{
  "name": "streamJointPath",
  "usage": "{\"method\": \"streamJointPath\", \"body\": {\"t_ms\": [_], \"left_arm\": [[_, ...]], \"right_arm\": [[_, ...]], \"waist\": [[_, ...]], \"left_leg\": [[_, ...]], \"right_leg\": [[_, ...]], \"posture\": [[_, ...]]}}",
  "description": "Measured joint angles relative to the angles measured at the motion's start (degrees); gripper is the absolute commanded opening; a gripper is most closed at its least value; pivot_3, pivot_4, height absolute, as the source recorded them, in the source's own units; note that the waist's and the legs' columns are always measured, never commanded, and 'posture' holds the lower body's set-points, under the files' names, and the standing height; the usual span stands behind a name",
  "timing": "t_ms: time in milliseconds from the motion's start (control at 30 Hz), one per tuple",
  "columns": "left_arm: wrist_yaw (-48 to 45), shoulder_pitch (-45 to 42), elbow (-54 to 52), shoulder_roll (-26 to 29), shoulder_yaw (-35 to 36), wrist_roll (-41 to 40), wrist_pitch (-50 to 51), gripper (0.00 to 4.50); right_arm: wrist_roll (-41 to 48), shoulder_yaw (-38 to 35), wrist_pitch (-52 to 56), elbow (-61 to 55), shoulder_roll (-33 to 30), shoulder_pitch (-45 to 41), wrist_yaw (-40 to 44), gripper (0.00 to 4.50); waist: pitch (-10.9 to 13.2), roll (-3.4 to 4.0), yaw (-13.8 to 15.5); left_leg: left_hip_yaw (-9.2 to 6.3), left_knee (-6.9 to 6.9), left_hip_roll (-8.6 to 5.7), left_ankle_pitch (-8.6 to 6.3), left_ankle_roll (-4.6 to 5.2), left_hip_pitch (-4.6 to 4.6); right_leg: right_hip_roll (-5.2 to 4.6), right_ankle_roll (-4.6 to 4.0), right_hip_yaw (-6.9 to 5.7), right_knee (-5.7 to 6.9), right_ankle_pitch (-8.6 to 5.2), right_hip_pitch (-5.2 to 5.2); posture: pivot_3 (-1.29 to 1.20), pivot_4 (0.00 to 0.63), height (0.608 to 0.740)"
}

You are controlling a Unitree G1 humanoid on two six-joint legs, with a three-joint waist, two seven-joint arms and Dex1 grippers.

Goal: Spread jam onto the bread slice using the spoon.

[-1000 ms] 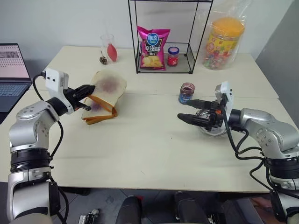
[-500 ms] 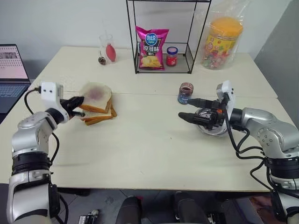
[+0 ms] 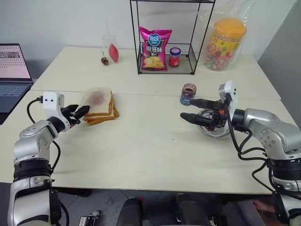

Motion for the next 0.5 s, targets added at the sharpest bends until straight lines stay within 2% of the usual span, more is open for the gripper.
{"method": "streamJointPath", "body": {"t_ms": [167,400,500], "left_arm": [[-1.43,0.85,-4.58,0.17,0.15,-1.24,1.07,4.41],[-1.47,0.87,-5.09,-0.35,-1.31,-0.73,1.33,4.47],[-3.94,3.05,-9.32,0.08,-3.79,0.85,-0.30,4.47]], "right_arm": [[-0.02,-0.02,-0.01,0.90,0.00,-0.02,0.02,4.50],[-0.07,-0.02,-0.09,1.19,0.00,-0.82,0.07,4.50],[-0.05,-0.05,-0.08,1.23,-0.11,-1.13,0.06,4.50]], "waist": [[0.00,0.00,0.03],[0.00,0.00,0.00],[0.00,0.00,0.00]], "left_leg": [[-0.01,0.00,0.00,0.00,0.00,0.00],[0.00,0.01,0.01,0.00,0.00,0.00],[0.02,-0.01,0.00,0.00,0.00,-0.01]], "right_leg": [[0.00,0.00,0.00,0.00,0.00,0.00],[0.01,0.01,0.00,0.01,0.01,-0.01],[0.00,-0.06,0.03,-0.02,0.05,-0.01]], "posture": [[0.00,0.150,0.740],[0.00,0.150,0.740],[0.00,0.150,0.740]]}}
